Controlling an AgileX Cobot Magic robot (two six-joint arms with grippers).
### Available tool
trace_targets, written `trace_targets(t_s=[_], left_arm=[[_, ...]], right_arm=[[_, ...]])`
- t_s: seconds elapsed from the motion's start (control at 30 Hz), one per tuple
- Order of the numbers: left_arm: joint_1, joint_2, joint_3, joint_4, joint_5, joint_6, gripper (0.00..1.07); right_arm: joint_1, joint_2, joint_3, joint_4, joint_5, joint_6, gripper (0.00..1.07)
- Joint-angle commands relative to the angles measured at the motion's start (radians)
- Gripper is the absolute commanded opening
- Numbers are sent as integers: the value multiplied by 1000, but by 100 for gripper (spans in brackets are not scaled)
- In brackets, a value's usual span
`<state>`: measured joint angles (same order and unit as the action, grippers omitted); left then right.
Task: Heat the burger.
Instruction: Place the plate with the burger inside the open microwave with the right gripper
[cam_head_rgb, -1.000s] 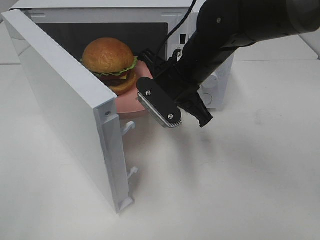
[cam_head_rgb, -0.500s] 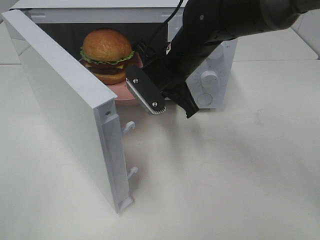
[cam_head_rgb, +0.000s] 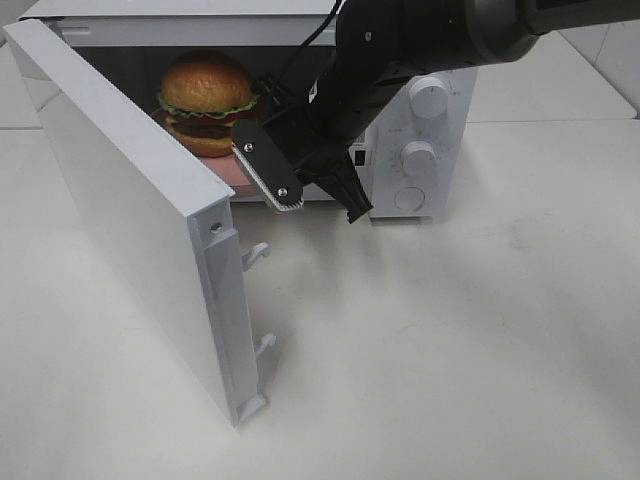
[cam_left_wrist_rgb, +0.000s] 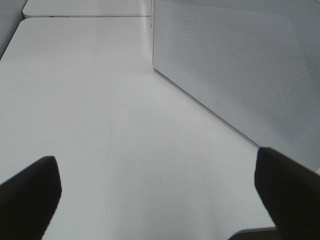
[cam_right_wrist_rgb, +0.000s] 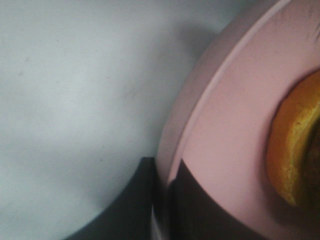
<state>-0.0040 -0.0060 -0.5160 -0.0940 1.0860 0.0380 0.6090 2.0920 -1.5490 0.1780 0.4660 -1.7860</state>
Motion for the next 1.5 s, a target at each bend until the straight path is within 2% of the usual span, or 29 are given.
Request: trace_targets(t_s=[0.03, 0.3, 0.87, 1.23, 1.33, 1.4, 1.5], left_arm=[[-5, -15, 0, -8, -14, -1, 98], [-5, -15, 0, -8, -14, -1, 98], [-5, -15, 0, -8, -14, -1, 98], [-5, -15, 0, -8, -14, -1, 98], [-5, -15, 0, -8, -14, -1, 98], [-5, -15, 0, -8, -14, -1, 98], [-5, -15, 0, -8, -14, -1, 98]], right_arm=[[0, 1, -50, -23, -52, 33, 0], [0, 48, -112, -35, -44, 58, 0], [0, 185, -321, -83, 27, 168, 0], [0, 235, -392, -91, 28, 213, 1], [0, 245, -395, -109, 23, 216, 3], [0, 253, -396, -115, 19, 252, 10], [0, 256, -400, -117, 20, 257, 13]])
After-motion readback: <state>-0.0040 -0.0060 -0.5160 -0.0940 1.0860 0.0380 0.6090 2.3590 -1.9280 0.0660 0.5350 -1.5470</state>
